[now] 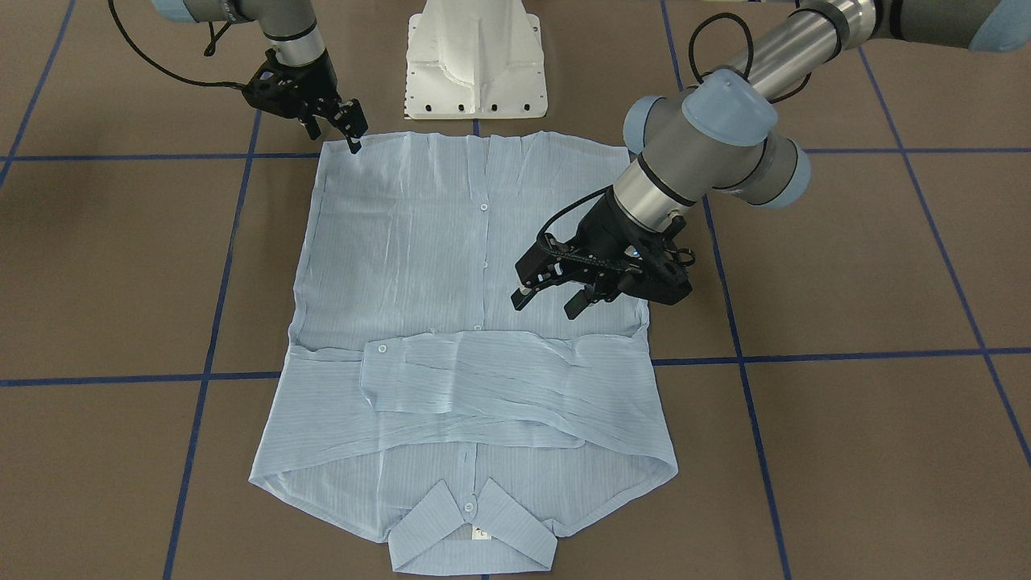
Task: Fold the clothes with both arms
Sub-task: 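Release the sleeve with the left gripper while the right gripper moves to the hem corner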
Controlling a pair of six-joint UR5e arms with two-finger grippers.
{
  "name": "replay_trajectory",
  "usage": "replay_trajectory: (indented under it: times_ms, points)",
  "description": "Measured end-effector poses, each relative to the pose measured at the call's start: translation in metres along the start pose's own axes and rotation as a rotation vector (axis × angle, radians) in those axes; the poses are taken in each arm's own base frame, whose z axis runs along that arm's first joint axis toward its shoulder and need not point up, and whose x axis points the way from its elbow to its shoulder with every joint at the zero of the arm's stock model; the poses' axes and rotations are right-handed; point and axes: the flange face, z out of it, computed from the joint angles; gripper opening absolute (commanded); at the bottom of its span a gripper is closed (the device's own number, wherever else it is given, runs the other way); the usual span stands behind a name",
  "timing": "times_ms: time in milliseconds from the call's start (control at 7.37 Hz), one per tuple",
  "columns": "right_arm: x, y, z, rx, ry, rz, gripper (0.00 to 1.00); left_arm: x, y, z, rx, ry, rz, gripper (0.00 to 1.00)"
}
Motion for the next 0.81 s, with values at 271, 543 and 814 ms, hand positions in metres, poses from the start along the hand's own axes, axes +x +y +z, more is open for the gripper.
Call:
replay_trajectory:
  times_ms: [271, 543, 814]
  points:
    - [0.001, -0.001, 0.002, 0.003, 0.004, 0.004, 0.00, 0.000, 0.000, 0.000, 0.000, 0.001, 0.000, 0.91]
    - [0.004, -0.003, 0.003, -0.001, 0.014, 0.004, 0.00, -0.002, 0.001, 0.001, -0.001, -0.003, -0.003, 0.92]
    - [0.007, -0.004, 0.001, -0.013, 0.021, 0.006, 0.00, -0.021, 0.007, 0.003, -0.011, -0.029, -0.048, 0.92]
